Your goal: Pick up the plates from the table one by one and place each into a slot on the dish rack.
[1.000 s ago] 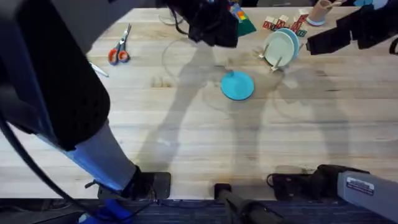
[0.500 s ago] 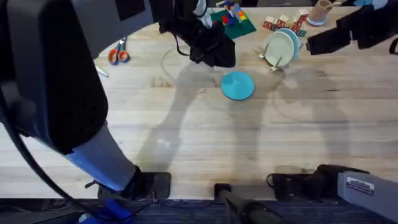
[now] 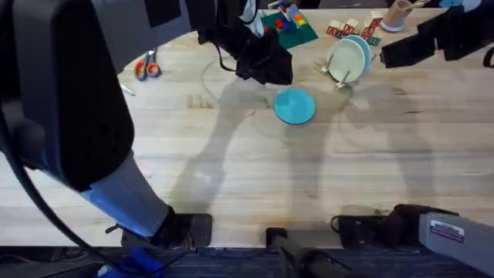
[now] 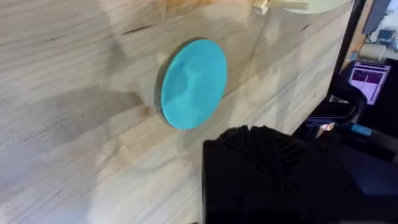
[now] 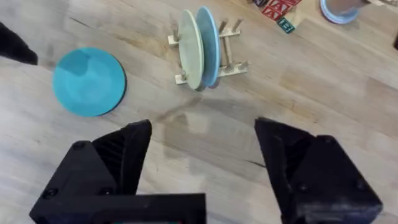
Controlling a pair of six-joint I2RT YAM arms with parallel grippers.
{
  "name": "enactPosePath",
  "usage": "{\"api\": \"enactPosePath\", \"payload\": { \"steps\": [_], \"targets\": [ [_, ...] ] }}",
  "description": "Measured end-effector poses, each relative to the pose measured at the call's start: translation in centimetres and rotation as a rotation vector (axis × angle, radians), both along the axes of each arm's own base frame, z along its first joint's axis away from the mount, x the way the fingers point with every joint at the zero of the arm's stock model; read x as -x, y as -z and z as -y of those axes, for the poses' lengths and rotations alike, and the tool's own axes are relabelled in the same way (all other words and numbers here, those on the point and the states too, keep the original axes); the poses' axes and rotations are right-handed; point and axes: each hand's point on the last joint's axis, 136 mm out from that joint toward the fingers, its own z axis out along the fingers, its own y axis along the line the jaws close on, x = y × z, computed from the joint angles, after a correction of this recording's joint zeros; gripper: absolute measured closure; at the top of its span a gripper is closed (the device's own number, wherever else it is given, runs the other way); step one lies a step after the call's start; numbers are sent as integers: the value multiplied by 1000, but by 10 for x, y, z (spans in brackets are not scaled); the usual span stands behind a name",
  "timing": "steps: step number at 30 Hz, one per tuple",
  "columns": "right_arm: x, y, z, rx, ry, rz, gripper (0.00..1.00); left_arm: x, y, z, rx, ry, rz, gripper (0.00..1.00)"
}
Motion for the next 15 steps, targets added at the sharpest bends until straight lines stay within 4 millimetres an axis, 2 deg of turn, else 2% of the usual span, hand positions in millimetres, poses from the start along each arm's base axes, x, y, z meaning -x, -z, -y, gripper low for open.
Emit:
{"api": "enactPosePath", "payload": {
  "steps": [7, 15],
  "targets": [
    [0, 0, 0, 0, 0, 0, 5, 1, 3, -1, -4, -1, -2, 957],
    [0, 0, 0, 0, 0, 0, 5, 14, 32, -6, -16, 2, -31, 960]
  ]
}}
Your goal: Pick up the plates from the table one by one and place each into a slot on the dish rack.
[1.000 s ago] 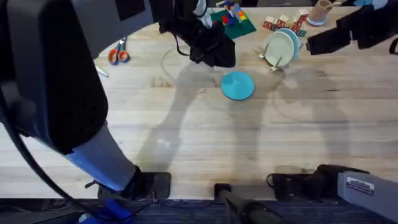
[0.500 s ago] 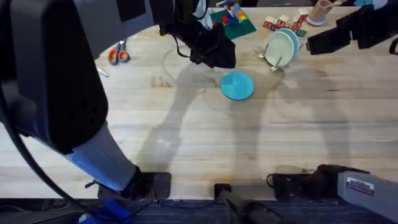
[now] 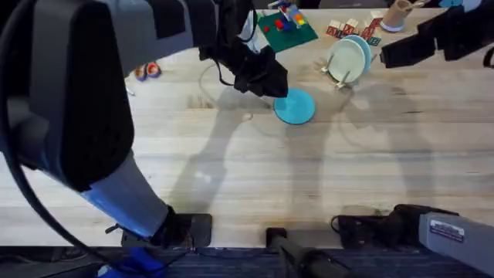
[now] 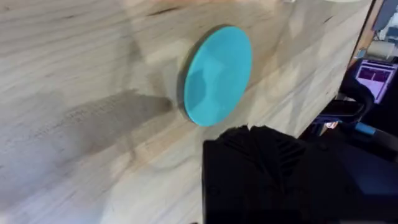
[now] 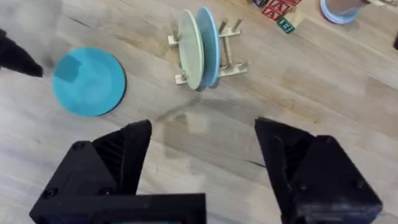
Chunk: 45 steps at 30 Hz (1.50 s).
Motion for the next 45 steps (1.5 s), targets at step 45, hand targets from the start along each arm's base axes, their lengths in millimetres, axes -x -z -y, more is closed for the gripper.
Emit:
{"api": "enactPosePath", "payload": {
  "steps": [45],
  "targets": [
    [0, 0, 0, 0, 0, -2, 5, 8, 68, 7, 26, 24, -174, 960]
  ]
}}
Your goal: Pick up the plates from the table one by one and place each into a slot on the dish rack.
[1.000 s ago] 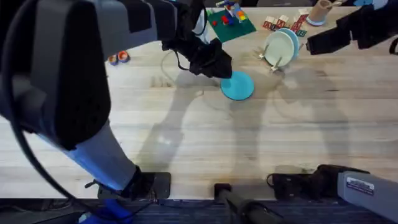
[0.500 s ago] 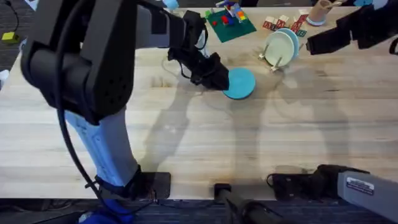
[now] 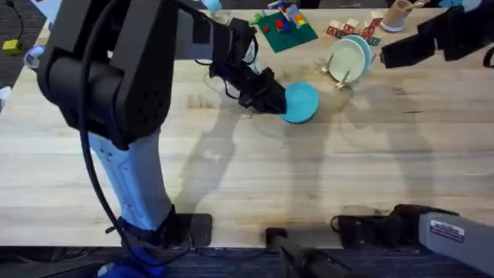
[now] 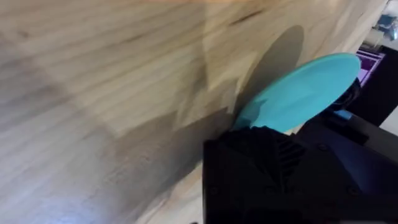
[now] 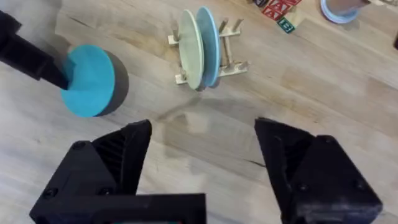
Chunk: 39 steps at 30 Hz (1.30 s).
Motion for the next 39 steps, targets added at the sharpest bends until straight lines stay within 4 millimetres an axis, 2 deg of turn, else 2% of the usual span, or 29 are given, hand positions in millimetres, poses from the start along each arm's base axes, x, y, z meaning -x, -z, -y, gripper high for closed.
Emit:
{"api": "enactPosePath", "payload": {
  "steps": [6, 14, 17, 24, 31, 39],
  "targets": [
    [18, 11, -4, -28, 9, -90, 6, 0, 0, 0, 0, 0, 0, 959],
    [27, 8, -33, -268, 84, -154, 6, 0, 0, 0, 0, 0, 0, 960],
    [30, 15, -38, -339, 141, -219, 6, 0, 0, 0, 0, 0, 0, 959],
    [13, 49, -57, -516, 193, -396, 5, 0, 0, 0, 0, 0, 0, 959],
    [4, 68, -80, -678, 175, -522, 6, 0, 0, 0, -1, 0, 1, 959],
    [-14, 83, -97, -711, 154, -533, 6, 0, 0, 0, -1, 0, 1, 957]
  ]
}}
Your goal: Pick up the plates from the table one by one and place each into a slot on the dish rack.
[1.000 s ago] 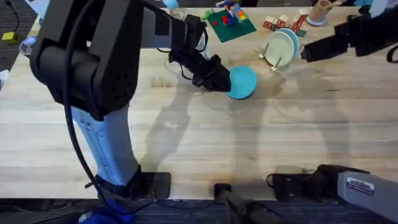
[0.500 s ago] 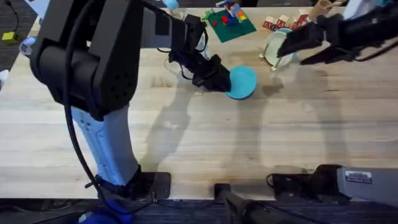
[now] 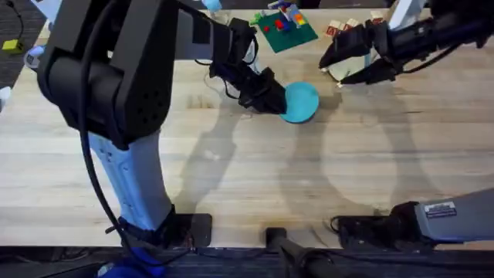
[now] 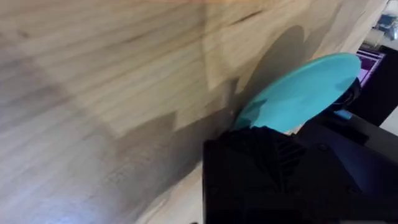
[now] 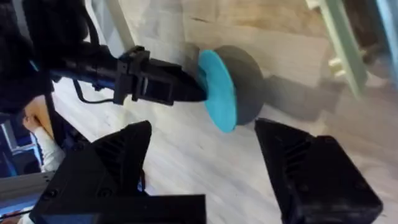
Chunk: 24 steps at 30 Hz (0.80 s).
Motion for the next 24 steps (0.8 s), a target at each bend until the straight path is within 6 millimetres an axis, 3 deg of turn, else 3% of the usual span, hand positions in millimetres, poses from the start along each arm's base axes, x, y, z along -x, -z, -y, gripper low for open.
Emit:
{"api": "enactPosePath", "payload": {
  "steps": [4, 18, 24],
  "targets": [
    [0, 7, -10, 3, -6, -6, 6, 0, 0, 0, 0, 0, 0, 957],
    [17, 64, -35, 73, 19, -82, 6, 0, 0, 0, 0, 0, 0, 959],
    [16, 74, -48, 95, 8, -52, 6, 0, 0, 0, 0, 0, 0, 959]
  ]
}}
